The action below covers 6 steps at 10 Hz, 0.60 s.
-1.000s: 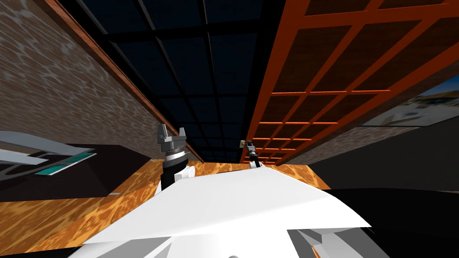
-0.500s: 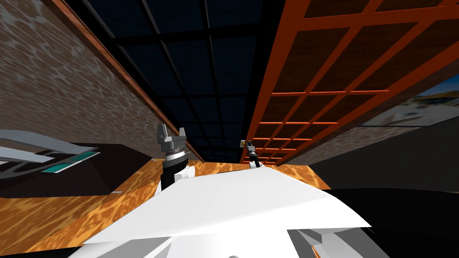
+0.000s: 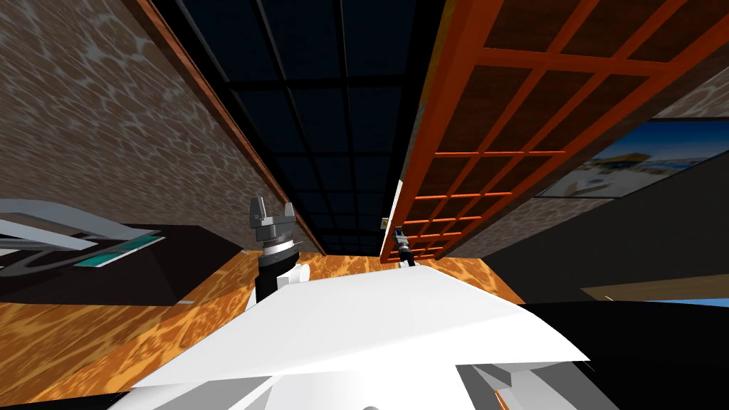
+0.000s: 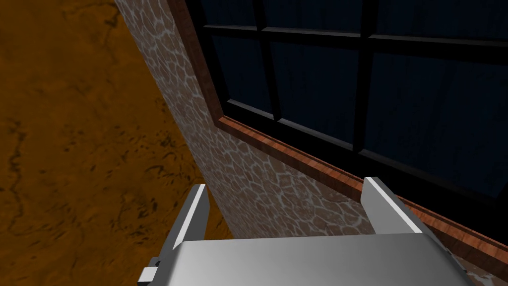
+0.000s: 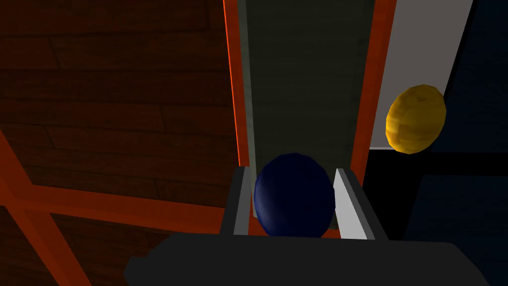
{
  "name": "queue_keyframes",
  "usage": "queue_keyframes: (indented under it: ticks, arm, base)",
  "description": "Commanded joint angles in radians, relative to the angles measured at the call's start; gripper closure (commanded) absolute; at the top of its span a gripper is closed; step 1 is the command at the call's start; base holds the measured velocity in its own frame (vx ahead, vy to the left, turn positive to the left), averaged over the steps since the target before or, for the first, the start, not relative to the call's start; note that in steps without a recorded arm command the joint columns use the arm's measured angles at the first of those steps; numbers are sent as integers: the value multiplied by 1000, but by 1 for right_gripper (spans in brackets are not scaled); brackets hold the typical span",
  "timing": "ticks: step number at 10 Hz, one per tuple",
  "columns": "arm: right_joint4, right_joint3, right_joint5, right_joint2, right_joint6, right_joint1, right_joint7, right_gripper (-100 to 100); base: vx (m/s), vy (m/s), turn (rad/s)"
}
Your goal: Pull the door open
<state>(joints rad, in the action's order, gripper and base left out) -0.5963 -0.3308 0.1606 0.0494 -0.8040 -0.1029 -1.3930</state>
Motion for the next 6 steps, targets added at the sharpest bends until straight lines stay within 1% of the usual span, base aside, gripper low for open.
queue_keyframes:
  ticks: [1, 2, 3, 4, 5, 6]
  arm:
    - [35, -11, -6, 7, -7, -3, -6, 100]
    - [42, -14, -12, 13, -6, 14, 18, 100]
    - [44, -15, -16, 16, -5, 22, 35, 100]
    - [38, -15, -16, 16, -5, 22, 35, 100]
    - [50, -17, -25, 23, -4, 38, 70, 100]
    - [50, -17, -25, 23, -4, 38, 70, 100]
  base:
    - [-58, -13, -3]
    - [-68, -3, 7]
    - [-88, 25, 6]
    - [-54, 20, -32]
    - [-60, 28, 6]
    - [-61, 26, -9]
